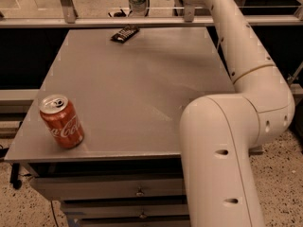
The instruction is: Move 7up can near rxbar chocolate
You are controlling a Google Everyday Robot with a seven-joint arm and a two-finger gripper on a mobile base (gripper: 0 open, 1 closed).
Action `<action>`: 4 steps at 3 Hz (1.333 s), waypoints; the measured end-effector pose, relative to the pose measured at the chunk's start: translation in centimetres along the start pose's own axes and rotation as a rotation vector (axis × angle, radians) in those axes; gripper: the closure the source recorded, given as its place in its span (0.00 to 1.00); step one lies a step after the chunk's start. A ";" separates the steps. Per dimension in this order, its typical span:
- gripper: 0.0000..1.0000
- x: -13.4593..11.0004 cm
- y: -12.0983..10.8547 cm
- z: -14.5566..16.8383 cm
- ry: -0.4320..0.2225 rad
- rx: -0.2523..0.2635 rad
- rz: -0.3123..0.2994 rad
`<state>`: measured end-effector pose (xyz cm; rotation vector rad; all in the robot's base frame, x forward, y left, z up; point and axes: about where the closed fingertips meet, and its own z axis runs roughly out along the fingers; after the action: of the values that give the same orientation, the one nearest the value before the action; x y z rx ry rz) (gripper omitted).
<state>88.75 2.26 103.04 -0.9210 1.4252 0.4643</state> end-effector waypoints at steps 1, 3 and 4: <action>1.00 2.2 0.3 -0.2 0.066 -0.017 0.003; 1.00 5.4 2.0 0.2 0.111 -0.083 0.060; 1.00 6.8 3.2 0.9 0.124 -0.116 0.089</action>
Offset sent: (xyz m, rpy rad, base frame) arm -0.0084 -0.0173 -0.0595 -0.0607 0.1456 0.0296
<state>87.83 3.15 95.63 -0.9964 1.5693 0.5692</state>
